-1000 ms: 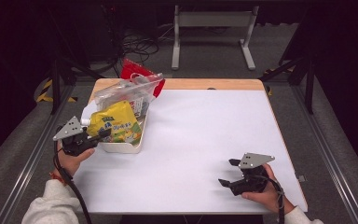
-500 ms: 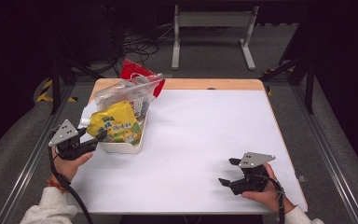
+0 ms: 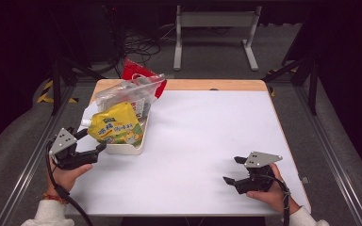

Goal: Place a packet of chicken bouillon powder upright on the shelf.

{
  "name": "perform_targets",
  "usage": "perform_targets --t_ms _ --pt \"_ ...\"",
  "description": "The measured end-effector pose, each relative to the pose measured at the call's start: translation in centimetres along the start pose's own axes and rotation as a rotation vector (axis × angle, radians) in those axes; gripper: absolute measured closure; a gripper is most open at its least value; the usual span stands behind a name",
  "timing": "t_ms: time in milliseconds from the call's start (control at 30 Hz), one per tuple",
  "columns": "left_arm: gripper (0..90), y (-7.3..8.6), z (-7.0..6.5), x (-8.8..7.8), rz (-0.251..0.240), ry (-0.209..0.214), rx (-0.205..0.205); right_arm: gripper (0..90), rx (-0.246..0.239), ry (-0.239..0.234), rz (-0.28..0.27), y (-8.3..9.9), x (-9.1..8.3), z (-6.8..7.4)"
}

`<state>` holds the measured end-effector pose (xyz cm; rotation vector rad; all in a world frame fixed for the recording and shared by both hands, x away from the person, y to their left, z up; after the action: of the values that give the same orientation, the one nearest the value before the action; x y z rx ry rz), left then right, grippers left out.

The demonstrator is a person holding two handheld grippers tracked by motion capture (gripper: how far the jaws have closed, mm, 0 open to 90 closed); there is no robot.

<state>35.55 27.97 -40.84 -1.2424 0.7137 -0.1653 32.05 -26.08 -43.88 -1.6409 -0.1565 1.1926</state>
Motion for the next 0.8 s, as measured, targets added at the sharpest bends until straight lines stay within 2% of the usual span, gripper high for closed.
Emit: perform_targets --t_ms 33,133,167,300,433,800 --pt "16.1 0.2 -0.4 -0.3 0.016 0.001 0.014 17.5 0.002 0.006 -0.007 0.0 -0.2 -0.1" --pt "15.1 0.4 -0.7 -0.5 0.029 -0.007 0.02 17.5 -0.001 0.013 -0.01 -0.1 -0.3 -0.1" --pt "15.1 0.6 -1.0 -0.7 0.027 0.003 0.012 17.5 -0.003 0.017 -0.011 -0.1 -0.4 -0.2" --pt "12.1 0.9 -2.2 -1.0 0.043 0.019 0.03 17.5 -0.011 0.041 -0.018 -0.2 -0.7 -0.3" --pt "11.3 1.1 -3.8 -0.8 0.064 0.061 0.065 17.5 -0.018 0.06 -0.022 -0.3 -0.9 -0.5" --pt "11.4 1.2 -7.6 0.3 0.1 0.176 0.124 17.5 -0.031 0.091 -0.028 -0.2 -1.3 -0.8"
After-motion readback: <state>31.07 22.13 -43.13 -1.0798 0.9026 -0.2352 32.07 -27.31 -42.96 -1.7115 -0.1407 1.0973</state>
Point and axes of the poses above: each handheld gripper's, and its own axes: x roughly forward along the jaws, y roughly out of its underside, z roughly to its left, the point moved 1 cm from there along x, roughly forward along the jaws, and after that the axes turned 6 degrees about x, right-handed, at the moved point
